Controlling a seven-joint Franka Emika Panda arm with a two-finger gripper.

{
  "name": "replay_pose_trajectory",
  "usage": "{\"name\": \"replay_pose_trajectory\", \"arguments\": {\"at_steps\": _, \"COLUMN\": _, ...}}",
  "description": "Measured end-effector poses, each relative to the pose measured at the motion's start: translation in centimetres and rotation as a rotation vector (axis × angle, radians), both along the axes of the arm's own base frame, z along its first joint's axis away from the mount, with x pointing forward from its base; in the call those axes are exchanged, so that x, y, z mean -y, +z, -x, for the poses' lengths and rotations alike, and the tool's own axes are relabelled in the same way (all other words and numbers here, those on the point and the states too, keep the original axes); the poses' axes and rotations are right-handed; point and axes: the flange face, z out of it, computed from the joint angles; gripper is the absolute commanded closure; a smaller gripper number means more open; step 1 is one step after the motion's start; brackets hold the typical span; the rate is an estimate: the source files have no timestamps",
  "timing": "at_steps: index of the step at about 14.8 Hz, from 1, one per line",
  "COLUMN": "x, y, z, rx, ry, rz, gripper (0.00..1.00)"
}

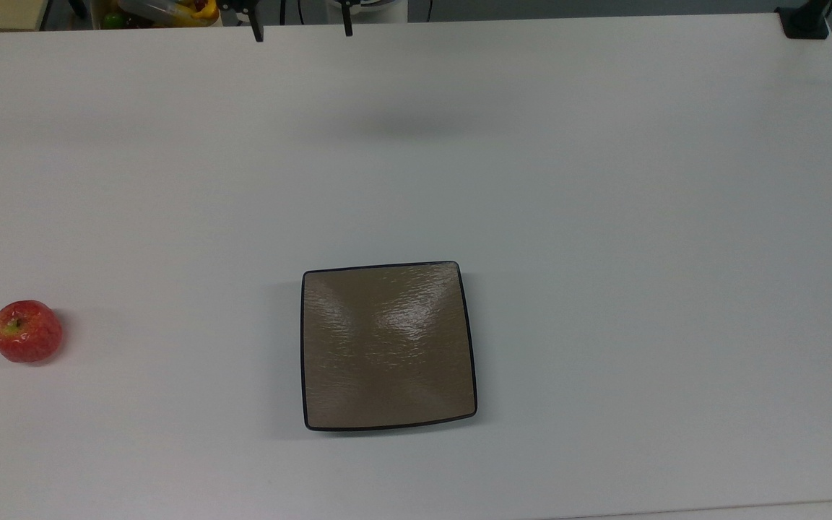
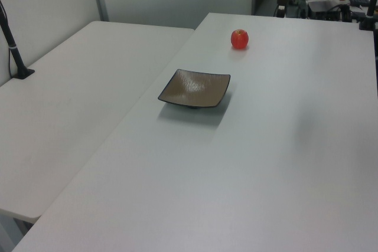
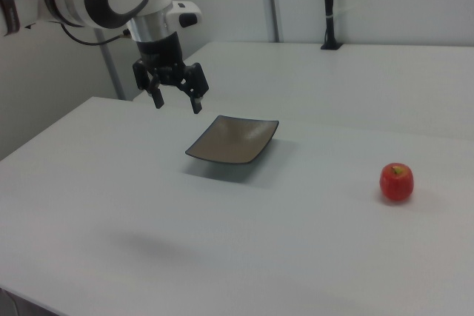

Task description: Apples placed on a ceramic plate

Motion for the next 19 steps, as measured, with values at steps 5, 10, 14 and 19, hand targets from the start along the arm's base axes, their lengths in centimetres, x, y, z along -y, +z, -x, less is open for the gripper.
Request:
{"name": "replay_pose_trajectory", "arguments": {"at_steps": 5, "x": 0.5, "y": -0.5, "z": 0.5, "rx": -0.046, "ry": 0.061, "rz": 0.004, "gripper": 0.0}}
{"name": "replay_pose_trajectory", "arguments": {"at_steps": 10, "x": 2.4, "y": -0.2, "z": 0.3, "rx": -0.039, "ry": 0.069, "rz": 0.009, "gripper": 0.0}}
{"name": "replay_pose_trajectory", "arguments": {"at_steps": 14, "x": 7.2, "y": 0.8, "z": -0.9, "rx": -0.008, "ry": 0.068, "rz": 0.019, "gripper": 0.0}}
{"name": "replay_pose_trajectory", "arguments": {"at_steps": 19, "x": 14.1, "y": 0.0, "z": -5.0, "rx": 0.065, "ry": -0.001, "rz": 0.049, "gripper": 0.0}}
